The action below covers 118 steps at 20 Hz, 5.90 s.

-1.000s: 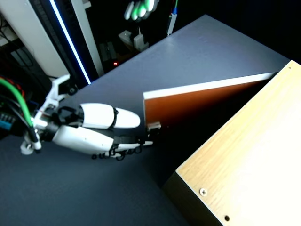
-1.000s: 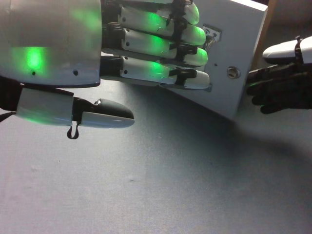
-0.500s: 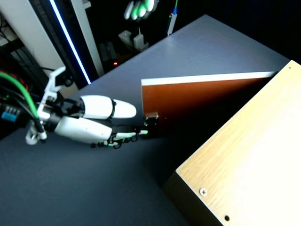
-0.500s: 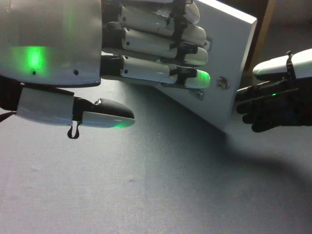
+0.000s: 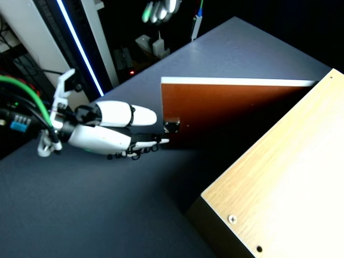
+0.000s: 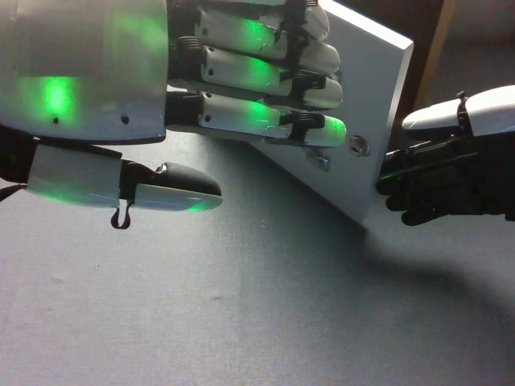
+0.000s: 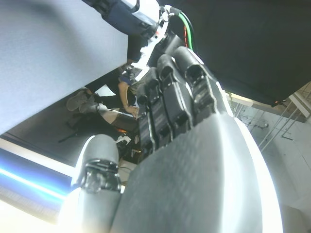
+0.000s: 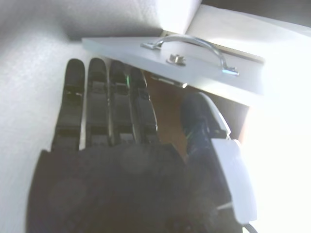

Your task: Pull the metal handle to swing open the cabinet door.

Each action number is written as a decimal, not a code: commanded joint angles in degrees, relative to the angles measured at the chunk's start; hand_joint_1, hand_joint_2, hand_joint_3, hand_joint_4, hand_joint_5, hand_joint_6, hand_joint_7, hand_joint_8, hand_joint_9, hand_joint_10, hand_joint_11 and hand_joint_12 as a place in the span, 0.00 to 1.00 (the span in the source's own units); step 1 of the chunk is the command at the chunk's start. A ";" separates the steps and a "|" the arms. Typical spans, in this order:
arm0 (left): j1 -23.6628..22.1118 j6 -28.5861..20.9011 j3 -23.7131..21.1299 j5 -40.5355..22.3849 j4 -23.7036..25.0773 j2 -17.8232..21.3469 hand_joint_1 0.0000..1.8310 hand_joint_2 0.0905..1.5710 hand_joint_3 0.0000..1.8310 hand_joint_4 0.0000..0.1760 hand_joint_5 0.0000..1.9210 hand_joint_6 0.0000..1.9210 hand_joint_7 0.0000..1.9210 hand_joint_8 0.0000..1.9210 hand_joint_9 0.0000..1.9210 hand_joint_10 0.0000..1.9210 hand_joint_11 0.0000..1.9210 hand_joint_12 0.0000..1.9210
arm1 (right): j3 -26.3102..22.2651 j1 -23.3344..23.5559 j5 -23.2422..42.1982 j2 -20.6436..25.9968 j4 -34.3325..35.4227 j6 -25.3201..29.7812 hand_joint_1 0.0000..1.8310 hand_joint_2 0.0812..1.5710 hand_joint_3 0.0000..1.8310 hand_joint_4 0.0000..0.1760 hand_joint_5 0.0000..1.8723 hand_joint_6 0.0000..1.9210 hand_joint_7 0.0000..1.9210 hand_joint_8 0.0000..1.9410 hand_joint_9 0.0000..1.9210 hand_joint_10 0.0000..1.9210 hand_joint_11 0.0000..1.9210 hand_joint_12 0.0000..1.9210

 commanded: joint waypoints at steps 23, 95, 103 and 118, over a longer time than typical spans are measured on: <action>-0.63 0.56 0.12 -1.30 -5.36 0.51 0.00 1.00 0.03 0.00 0.17 0.00 0.19 0.00 0.18 0.00 0.01 0.43 | -3.38 0.06 14.33 -2.86 1.95 1.44 0.00 0.99 0.00 0.00 0.17 0.00 0.18 0.00 0.16 0.00 0.00 0.46; -0.62 0.56 0.12 -1.30 -5.36 0.51 0.00 1.00 0.02 0.00 0.18 0.00 0.19 0.00 0.18 0.00 0.00 0.42 | -2.85 1.32 20.75 -5.72 -12.79 -1.25 0.00 0.99 0.00 0.00 0.17 0.00 0.18 0.00 0.16 0.00 0.00 0.45; -0.62 0.56 0.12 -1.30 -5.36 0.51 0.00 1.00 0.02 0.00 0.18 0.00 0.19 0.00 0.18 0.00 0.00 0.43 | -5.61 0.33 20.71 -4.71 -20.68 -1.19 0.00 0.99 0.00 0.00 0.17 0.00 0.17 0.00 0.16 0.00 0.00 0.45; -0.62 0.56 0.12 -1.30 -5.36 0.51 0.00 1.00 0.02 0.00 0.18 0.00 0.19 0.00 0.18 0.00 0.00 0.42 | -5.66 0.37 25.45 -9.38 -28.01 -1.20 0.00 0.99 0.00 0.00 0.16 0.00 0.16 0.00 0.15 0.00 0.00 0.43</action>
